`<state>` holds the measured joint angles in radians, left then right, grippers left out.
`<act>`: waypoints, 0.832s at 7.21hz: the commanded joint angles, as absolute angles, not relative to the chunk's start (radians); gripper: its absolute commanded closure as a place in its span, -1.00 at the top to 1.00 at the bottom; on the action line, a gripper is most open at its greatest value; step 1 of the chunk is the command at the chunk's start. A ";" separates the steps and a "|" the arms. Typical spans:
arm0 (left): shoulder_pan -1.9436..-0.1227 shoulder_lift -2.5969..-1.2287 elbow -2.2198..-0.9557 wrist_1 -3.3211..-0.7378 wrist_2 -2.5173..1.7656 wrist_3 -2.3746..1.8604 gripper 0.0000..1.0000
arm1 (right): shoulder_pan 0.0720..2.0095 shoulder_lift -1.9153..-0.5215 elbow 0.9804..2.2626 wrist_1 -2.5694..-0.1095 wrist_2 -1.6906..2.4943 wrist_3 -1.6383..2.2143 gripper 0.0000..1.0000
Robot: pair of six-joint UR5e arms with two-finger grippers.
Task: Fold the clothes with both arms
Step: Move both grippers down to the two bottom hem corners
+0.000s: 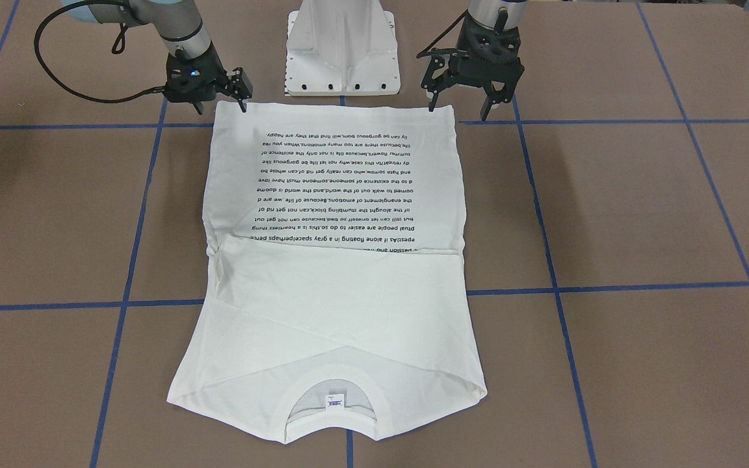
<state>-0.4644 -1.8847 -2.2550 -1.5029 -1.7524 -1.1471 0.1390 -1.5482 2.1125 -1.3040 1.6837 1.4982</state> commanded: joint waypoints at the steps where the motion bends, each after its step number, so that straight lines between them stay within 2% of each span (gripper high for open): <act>1: -0.465 -1.885 -2.270 -1.496 -1.755 -1.150 0.99 | 0.104 -1.546 2.100 -1.310 1.678 1.513 0.92; 5: -0.465 -1.894 -2.287 -1.493 -1.790 -1.146 0.99 | 0.109 -1.552 2.086 -1.340 1.683 1.513 0.76; 6: -0.465 -1.894 -2.287 -1.493 -1.790 -1.146 0.99 | 0.107 -1.545 2.086 -1.374 1.683 1.513 0.59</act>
